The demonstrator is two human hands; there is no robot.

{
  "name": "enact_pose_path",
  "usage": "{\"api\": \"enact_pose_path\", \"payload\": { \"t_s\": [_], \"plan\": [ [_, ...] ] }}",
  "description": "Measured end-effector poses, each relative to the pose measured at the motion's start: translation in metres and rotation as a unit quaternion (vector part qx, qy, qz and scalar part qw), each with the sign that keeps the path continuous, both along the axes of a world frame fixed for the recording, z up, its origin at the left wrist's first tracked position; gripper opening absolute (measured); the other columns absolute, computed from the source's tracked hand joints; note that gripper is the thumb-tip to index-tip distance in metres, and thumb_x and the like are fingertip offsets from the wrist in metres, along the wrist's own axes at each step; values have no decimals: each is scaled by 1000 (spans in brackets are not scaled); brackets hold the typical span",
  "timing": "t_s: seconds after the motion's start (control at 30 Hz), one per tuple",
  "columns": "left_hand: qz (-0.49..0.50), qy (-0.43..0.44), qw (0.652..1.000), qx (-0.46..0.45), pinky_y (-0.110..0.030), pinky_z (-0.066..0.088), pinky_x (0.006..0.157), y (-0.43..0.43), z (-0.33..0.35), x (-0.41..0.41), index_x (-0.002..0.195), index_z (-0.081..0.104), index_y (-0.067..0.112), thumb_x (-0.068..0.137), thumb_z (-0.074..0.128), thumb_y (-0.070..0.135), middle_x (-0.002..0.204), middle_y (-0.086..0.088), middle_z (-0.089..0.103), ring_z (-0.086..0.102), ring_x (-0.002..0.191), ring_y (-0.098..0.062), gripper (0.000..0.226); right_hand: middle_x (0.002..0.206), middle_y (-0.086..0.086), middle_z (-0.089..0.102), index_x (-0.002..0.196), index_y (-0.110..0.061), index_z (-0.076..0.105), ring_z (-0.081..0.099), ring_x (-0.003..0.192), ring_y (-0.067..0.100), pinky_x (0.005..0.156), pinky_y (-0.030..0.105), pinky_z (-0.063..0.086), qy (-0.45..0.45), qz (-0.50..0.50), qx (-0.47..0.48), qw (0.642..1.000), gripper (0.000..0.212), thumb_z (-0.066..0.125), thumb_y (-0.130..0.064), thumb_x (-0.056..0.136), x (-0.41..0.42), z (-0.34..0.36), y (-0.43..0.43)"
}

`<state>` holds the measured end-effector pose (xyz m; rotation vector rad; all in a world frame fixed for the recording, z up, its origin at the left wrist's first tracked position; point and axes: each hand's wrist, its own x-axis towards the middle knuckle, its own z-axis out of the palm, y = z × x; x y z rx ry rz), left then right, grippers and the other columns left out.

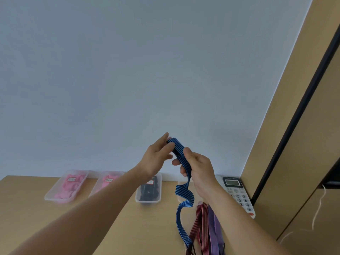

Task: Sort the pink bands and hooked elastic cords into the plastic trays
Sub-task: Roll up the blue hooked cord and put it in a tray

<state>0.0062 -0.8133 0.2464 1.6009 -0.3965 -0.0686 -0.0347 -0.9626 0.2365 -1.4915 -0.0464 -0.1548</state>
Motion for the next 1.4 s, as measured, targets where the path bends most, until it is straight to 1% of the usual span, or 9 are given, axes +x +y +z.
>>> {"api": "enact_pose_path", "payload": {
  "t_s": [0.13,0.37,0.5,0.7,0.87,1.0,1.1,1.3,1.4],
  "plan": [
    [-53,76,995,-25,-40,51,91,-4,5,-5,103,69,6,101,47,36,91,-6,74,69,90,-20,38,60,5,66,83,-12,72,57,53,9,53,19,48,-21,-32,-24,999,34,56,-38,97,0,1,3],
    [-61,-1,996,-72,-44,50,98,-2,26,0,111,68,10,100,53,24,114,-6,72,67,109,-27,23,65,6,70,75,-8,67,52,45,11,45,21,44,-25,-48,-27,998,39,61,-42,94,2,13,1],
    [-78,-33,989,-123,-36,57,86,-5,46,4,115,62,7,102,50,15,116,-9,71,69,106,-30,20,66,3,68,84,-10,67,51,48,14,47,25,43,-55,-26,-46,997,25,59,-30,97,6,26,0],
    [10,-190,979,70,-43,53,93,-7,62,12,116,63,17,102,50,17,109,-3,71,68,98,-24,19,69,6,72,89,-3,68,54,48,17,46,25,45,-26,-52,-45,997,35,56,-34,98,11,47,-1],
    [30,-357,910,210,-30,49,68,-1,53,13,119,60,19,102,49,19,85,-3,68,58,70,-15,20,68,10,71,86,-6,70,53,49,18,45,24,43,4,-31,-12,999,44,51,-43,99,12,49,-5],
    [64,-452,835,307,-30,51,86,1,42,13,138,53,12,102,48,16,126,-1,65,65,103,-22,36,75,17,72,81,-9,75,55,51,19,52,28,45,28,8,45,999,69,44,-71,87,14,45,-2],
    [65,-461,821,331,-34,53,84,3,38,12,142,49,9,101,49,12,135,-4,59,65,106,-26,41,79,16,74,88,-10,76,54,52,17,53,27,46,20,15,32,999,70,49,-74,79,15,42,-2],
    [25,-384,834,395,-24,38,107,6,30,17,154,25,21,104,40,11,157,4,33,44,136,-17,54,86,13,76,96,-12,76,57,57,15,58,28,47,33,7,52,998,53,53,-59,91,18,32,-3],
    [-24,-199,948,247,-21,29,113,3,27,15,156,16,25,101,36,9,159,8,28,37,141,-11,60,91,11,75,99,-13,75,58,60,16,63,31,48,10,19,82,996,51,59,-58,82,17,28,-3]
  ]
}}
